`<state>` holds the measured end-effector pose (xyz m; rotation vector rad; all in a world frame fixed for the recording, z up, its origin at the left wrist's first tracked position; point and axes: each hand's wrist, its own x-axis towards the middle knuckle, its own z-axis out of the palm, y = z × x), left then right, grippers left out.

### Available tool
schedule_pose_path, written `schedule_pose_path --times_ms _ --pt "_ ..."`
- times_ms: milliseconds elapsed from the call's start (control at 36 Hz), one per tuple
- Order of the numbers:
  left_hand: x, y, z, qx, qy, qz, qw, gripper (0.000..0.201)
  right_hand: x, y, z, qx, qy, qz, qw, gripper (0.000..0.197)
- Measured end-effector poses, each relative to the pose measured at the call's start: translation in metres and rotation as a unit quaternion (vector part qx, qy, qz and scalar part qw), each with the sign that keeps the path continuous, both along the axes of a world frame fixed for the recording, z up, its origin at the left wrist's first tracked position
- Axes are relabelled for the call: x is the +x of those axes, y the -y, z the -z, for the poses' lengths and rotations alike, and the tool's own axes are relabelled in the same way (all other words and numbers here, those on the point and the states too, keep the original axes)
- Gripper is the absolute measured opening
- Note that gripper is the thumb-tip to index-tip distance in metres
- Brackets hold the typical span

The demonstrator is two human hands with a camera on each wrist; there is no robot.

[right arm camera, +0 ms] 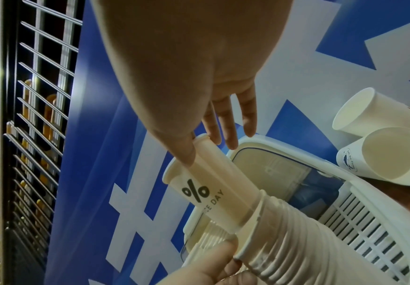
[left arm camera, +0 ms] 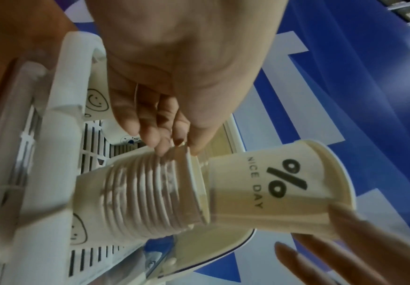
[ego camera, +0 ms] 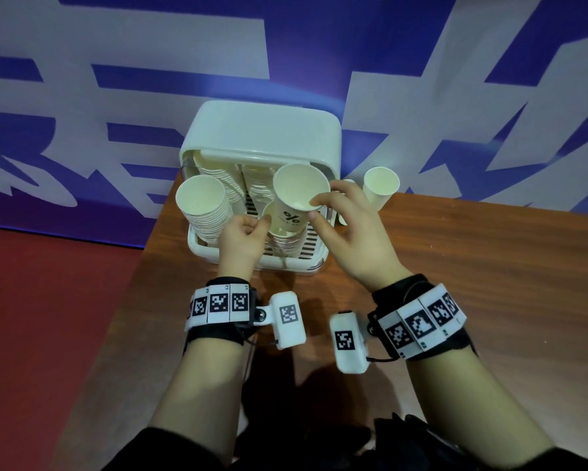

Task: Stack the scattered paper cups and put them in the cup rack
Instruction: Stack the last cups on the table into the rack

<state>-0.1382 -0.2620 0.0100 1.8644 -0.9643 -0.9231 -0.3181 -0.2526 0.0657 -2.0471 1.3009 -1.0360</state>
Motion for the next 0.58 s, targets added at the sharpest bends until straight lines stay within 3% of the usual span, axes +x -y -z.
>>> schedule_pose_path --times_ms 222,417,583 --pt "-0.002 -0.002 -0.002 0.004 -0.058 -0.001 0.998 0.029 0.005 0.01 0.002 -0.003 -0.047 -0.009 0.999 0.023" --pt "0.005 -0.004 -0.003 -0.039 -0.009 -0.025 0.999 0.04 0.009 0.016 0.006 0.007 -0.136 -0.032 0.99 0.024" --pt "0.001 -0.001 -0.013 -0.07 0.002 0.001 0.998 0.031 0.014 0.017 0.016 0.03 -0.2 -0.043 0.978 0.029"
